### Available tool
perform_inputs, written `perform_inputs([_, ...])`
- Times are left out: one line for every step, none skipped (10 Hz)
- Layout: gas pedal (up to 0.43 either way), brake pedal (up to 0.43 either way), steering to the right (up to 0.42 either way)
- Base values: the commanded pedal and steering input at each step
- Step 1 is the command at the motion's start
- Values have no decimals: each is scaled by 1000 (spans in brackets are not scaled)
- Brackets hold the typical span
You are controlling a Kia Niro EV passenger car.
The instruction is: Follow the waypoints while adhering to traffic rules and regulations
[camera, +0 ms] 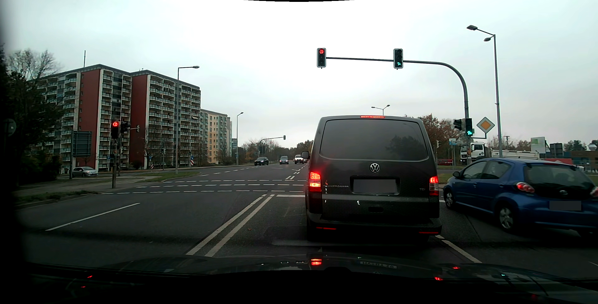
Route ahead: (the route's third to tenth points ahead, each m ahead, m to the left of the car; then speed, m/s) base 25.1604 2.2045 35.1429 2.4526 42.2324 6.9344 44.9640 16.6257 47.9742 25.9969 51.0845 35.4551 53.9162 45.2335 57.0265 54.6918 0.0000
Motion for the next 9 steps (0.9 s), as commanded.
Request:
perform_inputs([0, 372, -6])
perform_inputs([0, 372, -6])
perform_inputs([0, 378, -6])
perform_inputs([0, 372, -6])
perform_inputs([0, 372, -6])
perform_inputs([0, 372, -6])
perform_inputs([0, 372, -6])
perform_inputs([0, 372, -6])
perform_inputs([0, 372, -6])
